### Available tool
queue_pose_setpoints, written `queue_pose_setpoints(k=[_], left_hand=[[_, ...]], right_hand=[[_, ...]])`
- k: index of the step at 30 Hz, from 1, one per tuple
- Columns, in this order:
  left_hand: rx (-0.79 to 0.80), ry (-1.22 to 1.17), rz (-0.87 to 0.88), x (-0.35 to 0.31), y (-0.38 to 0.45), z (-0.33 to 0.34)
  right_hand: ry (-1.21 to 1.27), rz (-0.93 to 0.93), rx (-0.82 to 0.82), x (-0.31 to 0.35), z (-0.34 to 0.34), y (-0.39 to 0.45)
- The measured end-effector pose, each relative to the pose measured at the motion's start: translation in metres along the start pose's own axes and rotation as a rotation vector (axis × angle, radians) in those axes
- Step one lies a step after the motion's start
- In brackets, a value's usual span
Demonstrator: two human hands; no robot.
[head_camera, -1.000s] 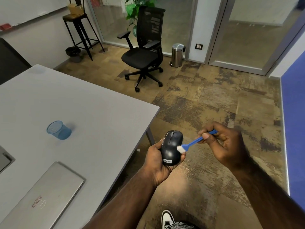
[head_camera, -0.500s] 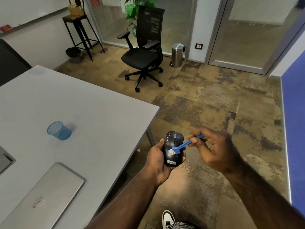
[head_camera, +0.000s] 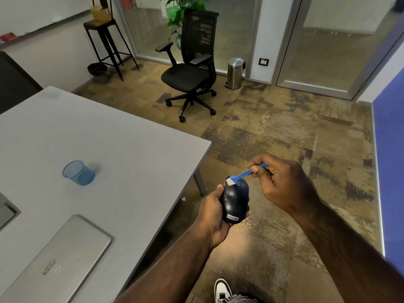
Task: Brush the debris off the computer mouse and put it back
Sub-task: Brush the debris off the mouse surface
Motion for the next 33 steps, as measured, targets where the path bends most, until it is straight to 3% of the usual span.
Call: queue_pose_setpoints(k=[5,10,17,23,28,33], left_hand=[[-0.014,0.002,0.008,-0.002,0.001,-0.001],[0.003,0.023,0.013,-0.002,-0.002,0.002],[0.0,0.051,0.005,-0.005,-0.006,0.002],[-0.007,0.012,0.016,-0.009,-0.007,0.003],[0.017,0.01,0.003,-0.003,-0.007,0.007],[0.016,-0.003,0.001,-0.005,-0.006,0.006]], right_hand=[[0.01,-0.037,0.088,0.01,0.005,-0.001],[-0.107,0.037,0.034,0.0,0.001,0.008],[0.026,-0.096,0.299,0.024,0.01,-0.002],[-0.037,-0.104,0.095,0.021,-0.008,-0.002],[0.002,-0.138,0.319,0.029,0.014,-0.017],[-0.049,-0.135,0.081,0.025,-0.01,-0.012]])
Point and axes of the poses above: each hand's wrist, its own y-axis towards the middle knuckle, its own z-axis out of the palm, x = y × z, the point moved 9 cm from there along y, towards the middle knuckle, and after that the axes turned 3 degrees about z, right-handed, at the moved point
